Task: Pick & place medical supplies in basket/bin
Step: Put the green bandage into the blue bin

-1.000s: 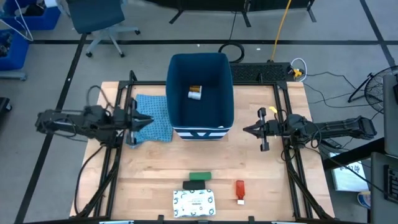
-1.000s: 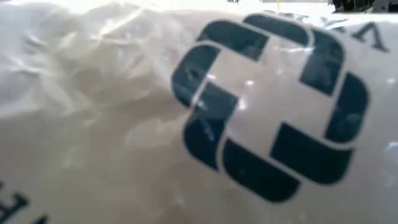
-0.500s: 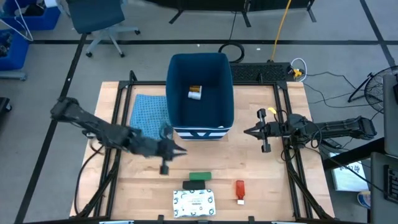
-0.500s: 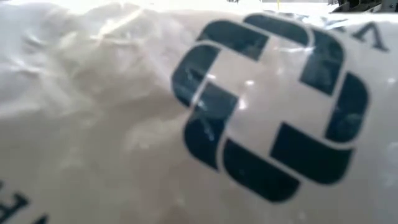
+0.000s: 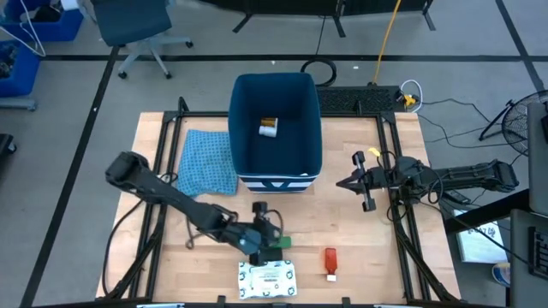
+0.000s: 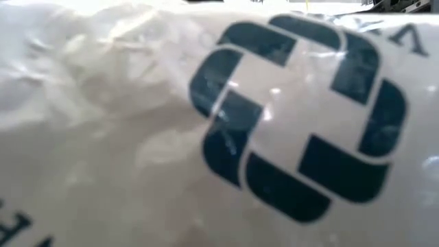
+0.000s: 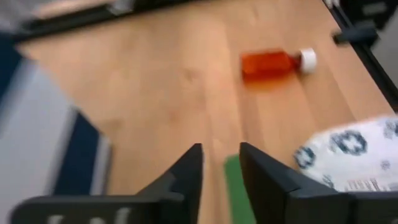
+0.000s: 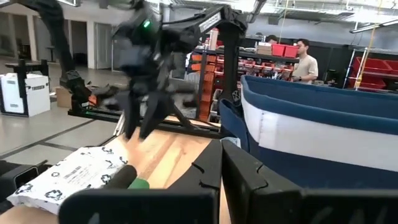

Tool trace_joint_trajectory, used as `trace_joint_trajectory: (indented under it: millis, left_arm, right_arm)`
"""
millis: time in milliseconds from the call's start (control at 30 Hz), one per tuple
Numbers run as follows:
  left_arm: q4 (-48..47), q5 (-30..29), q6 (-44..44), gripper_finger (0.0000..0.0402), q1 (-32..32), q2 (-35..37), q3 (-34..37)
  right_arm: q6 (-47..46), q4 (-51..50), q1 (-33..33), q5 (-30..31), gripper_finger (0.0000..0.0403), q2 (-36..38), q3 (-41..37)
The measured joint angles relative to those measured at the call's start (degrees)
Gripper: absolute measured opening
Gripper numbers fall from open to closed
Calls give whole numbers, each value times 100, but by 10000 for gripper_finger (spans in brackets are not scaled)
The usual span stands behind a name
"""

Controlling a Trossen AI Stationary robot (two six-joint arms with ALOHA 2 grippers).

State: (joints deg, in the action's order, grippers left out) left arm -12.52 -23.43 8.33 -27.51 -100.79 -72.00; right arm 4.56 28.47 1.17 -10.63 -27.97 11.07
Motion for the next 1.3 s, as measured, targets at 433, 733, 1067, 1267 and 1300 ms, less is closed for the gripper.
trace_joint_trajectory:
  millis: [433,733,1067,1267,1300]
  left_arm:
    - [272,905,1035,266,266,-827,-99]
    - [616,1344,826,283,474,-1348,-97]
    - [629,1982,876,283,683,-1424,-97]
    - [732,2059,890,283,719,-1811,-109]
    - [764,2039,928,283,739,-1881,-114]
  right_arm:
    - [-83,3,0,3,0,-15,2]
    - [-47,-34,0,7,0,-24,2]
    - [-61,-145,0,7,0,-28,2]
    - [-44,-165,0,10,0,-31,2]
    - [-40,-158,0,17,0,-29,2]
